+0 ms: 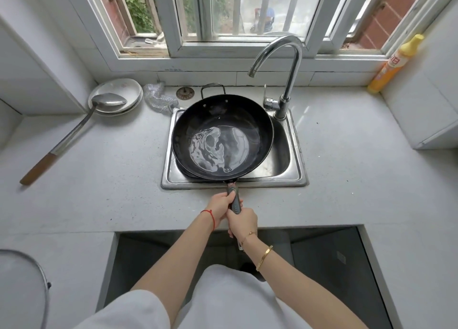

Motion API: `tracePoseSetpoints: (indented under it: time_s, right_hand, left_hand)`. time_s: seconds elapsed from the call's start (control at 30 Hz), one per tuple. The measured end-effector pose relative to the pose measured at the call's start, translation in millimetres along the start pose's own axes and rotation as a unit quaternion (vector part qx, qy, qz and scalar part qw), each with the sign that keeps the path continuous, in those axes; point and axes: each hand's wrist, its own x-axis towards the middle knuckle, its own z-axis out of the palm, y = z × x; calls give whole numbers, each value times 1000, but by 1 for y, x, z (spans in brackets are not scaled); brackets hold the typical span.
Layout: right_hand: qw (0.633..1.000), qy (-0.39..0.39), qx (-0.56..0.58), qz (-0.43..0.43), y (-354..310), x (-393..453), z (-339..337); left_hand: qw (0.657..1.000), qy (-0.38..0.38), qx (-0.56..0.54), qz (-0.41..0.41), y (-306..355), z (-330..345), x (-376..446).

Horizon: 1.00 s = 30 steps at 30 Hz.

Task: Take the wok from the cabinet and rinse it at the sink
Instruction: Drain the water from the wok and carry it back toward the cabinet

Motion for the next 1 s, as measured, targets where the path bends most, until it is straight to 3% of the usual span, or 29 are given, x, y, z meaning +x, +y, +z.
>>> tracePoseSetpoints:
  time_s: [0.5, 1.0]
  right_hand:
    - [993, 13, -71, -91, -8, -18, -39]
    - [987, -136, 62, -64, -22, -32, -68]
  left_hand:
    - [997, -12, -56, 54, -3, 23, -26]
    - [975, 105, 91, 171, 2, 31, -40]
